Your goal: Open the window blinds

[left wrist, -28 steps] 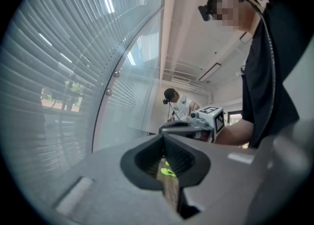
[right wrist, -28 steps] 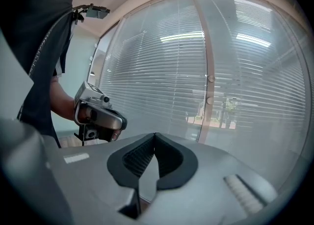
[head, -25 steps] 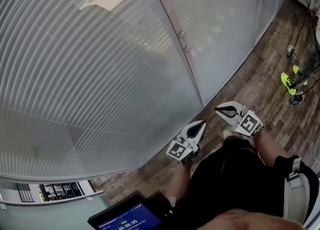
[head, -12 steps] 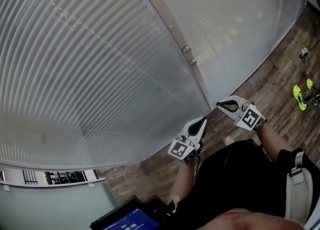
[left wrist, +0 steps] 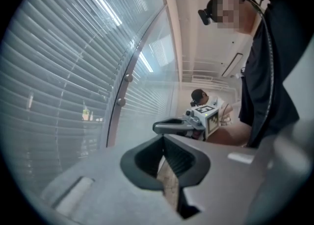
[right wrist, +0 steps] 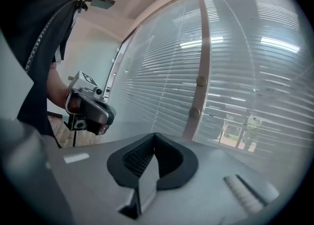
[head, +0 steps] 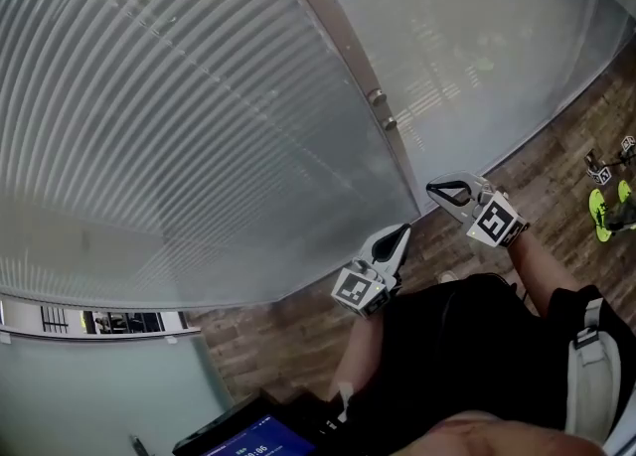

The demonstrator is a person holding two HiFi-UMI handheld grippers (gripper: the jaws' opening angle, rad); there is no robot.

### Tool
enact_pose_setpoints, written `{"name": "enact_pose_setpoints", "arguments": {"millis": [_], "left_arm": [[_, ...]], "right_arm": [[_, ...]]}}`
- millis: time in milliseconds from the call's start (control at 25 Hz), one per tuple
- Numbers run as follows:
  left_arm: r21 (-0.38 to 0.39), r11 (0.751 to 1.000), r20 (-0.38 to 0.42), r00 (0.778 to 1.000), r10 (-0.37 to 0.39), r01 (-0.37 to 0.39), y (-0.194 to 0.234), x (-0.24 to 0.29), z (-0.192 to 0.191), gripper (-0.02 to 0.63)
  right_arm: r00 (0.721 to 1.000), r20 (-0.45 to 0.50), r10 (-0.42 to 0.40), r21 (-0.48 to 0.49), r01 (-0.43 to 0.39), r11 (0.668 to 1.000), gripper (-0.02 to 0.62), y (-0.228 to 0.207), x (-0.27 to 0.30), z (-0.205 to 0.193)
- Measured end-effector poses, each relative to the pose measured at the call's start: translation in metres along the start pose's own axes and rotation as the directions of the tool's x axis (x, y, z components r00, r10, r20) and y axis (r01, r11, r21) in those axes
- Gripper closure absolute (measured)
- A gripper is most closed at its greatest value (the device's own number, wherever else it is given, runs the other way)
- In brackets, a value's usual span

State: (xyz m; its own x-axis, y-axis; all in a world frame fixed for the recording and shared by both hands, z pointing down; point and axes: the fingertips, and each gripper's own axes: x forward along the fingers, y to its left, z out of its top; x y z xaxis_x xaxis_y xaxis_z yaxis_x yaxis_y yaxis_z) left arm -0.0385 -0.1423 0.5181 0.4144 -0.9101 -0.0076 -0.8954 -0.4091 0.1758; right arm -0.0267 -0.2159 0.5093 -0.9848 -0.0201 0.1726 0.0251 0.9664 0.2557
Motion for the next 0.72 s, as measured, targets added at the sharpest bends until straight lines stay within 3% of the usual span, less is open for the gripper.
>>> {"name": "enact_pose_setpoints", "arguments": {"millis": [280,720], "left_arm": [[-0.026,0.999,-0.028,0.999,-0.032,0.032,0.004,0.0,0.018,0.604],[-0.057,0.986,-0.057,0.985,-0.161,0.158,0.014,-0.011,0.006,0.604]], "right_arm": [[0.999,-0.024,-0.038,-0.037,0.037,0.999,0.589,-0.007,0.011,0.012],[0.976,-0.041,-0.213,-0.101,0.208,0.973,0.589,-0.038,0.035,0.049]]}}
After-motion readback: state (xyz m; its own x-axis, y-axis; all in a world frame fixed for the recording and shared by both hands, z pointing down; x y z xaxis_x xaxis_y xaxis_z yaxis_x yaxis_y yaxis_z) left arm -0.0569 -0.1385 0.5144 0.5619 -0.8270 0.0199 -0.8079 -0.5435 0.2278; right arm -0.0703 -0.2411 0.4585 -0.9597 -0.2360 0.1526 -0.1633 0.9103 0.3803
